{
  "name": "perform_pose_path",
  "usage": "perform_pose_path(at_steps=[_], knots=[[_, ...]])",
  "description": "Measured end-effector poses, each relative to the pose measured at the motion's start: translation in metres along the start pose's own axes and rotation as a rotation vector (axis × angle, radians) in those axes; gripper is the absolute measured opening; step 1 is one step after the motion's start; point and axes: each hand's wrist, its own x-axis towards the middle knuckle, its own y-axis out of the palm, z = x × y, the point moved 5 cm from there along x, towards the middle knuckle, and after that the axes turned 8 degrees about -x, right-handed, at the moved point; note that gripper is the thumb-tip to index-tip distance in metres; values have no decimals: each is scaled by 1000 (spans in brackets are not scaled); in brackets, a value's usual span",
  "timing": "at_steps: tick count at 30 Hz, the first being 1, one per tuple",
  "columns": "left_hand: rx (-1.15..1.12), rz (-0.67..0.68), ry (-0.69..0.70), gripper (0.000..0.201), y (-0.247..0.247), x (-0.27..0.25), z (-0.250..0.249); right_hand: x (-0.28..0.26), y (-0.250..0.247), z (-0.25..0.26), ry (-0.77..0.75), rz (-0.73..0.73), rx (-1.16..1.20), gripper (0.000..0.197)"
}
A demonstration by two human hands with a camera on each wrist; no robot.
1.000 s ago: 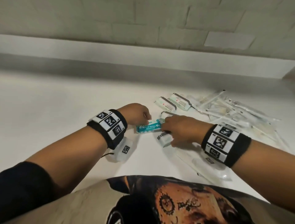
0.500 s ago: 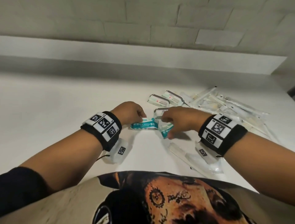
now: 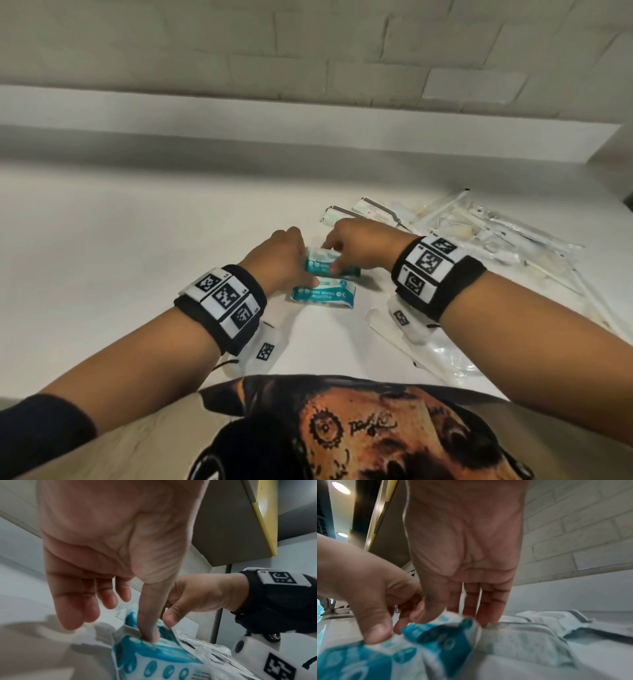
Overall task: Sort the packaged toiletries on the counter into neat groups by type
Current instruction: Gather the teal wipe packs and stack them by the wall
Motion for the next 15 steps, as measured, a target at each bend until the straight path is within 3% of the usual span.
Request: perform_pose_path(at_steps=[5,8,10,13,15], knots=[[-47,7,38,42,-2,2,3,-4,-24,-35,106,-155,46,32],[-30,-23,119,39,-6,11,-5,-6,-9,-48,138,-65,-70,43],[-12,33,142,37,-3,16,-10,-7,5,-49,128,-59,-117,51],[20,144,139,28,3,22,-9,-7,10,-54,131,-111,-98,50],[11,132,109,20,-1,26,-4,-6,14,-60,175,-79,-60,46]])
